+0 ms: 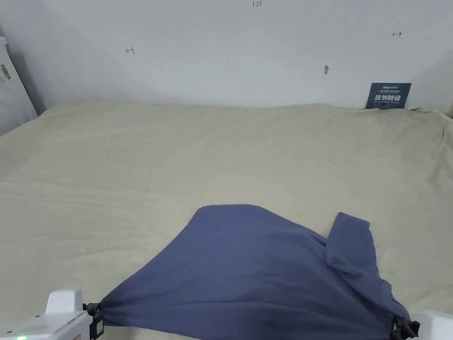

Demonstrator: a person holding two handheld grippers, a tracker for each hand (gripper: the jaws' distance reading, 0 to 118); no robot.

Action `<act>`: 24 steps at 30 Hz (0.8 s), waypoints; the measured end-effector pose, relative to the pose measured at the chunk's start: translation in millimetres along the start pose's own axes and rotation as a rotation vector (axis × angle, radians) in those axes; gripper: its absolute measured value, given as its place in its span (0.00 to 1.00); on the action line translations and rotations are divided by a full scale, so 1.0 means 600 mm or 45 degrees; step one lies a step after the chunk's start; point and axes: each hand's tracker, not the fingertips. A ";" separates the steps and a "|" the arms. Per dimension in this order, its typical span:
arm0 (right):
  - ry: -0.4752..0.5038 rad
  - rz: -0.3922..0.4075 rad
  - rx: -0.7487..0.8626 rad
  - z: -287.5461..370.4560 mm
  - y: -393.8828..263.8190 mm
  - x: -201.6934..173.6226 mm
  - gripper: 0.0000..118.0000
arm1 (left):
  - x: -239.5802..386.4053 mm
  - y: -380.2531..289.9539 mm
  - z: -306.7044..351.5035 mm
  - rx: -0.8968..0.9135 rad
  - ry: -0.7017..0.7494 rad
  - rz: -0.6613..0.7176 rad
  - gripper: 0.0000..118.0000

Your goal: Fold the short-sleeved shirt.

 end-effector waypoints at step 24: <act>-0.031 0.038 -0.141 -0.037 0.023 0.011 0.67 | 0.063 0.038 -0.041 -0.162 0.006 0.125 0.85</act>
